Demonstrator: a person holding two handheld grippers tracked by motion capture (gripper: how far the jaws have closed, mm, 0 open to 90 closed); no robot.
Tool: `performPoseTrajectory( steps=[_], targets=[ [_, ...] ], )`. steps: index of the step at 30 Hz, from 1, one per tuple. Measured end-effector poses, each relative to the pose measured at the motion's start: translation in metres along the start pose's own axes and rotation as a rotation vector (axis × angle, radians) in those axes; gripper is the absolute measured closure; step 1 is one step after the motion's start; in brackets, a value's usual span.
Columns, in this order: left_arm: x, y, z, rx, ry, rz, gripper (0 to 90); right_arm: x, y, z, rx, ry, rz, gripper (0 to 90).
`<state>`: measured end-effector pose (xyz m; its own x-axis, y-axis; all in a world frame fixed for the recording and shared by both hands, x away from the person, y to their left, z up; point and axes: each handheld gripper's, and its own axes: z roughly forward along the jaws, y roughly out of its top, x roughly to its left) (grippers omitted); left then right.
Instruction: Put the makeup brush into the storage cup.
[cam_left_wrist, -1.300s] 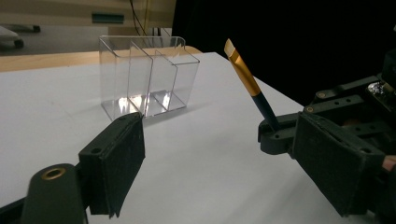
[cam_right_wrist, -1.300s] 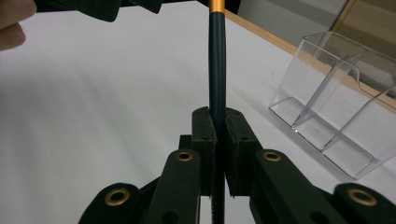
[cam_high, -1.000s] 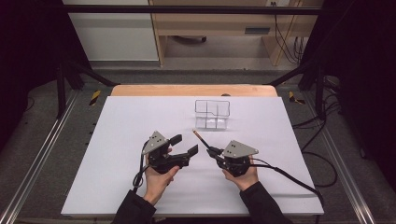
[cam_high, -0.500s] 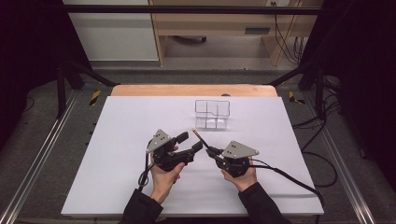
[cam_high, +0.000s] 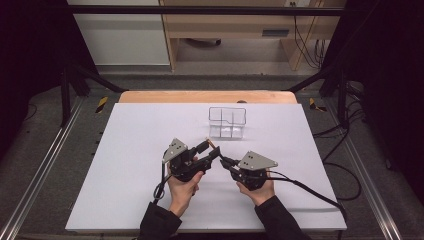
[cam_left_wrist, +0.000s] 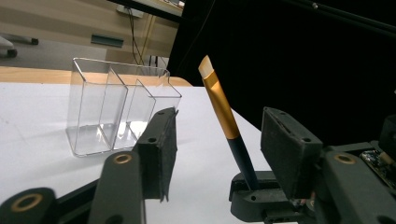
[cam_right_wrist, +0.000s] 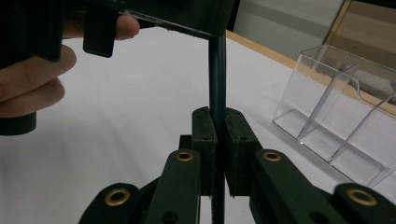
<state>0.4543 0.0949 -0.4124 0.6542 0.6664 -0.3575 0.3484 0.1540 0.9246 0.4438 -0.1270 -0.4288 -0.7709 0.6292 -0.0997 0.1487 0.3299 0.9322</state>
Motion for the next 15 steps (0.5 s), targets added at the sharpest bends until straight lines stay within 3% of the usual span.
performPoseTrajectory(
  steps=[15],
  targets=[
    [-0.0013,-0.0024,0.0035,-0.025,-0.009,-0.046,71.1,0.0008,-0.0009,0.0014,0.0,0.008,0.011,84.2]
  ],
)
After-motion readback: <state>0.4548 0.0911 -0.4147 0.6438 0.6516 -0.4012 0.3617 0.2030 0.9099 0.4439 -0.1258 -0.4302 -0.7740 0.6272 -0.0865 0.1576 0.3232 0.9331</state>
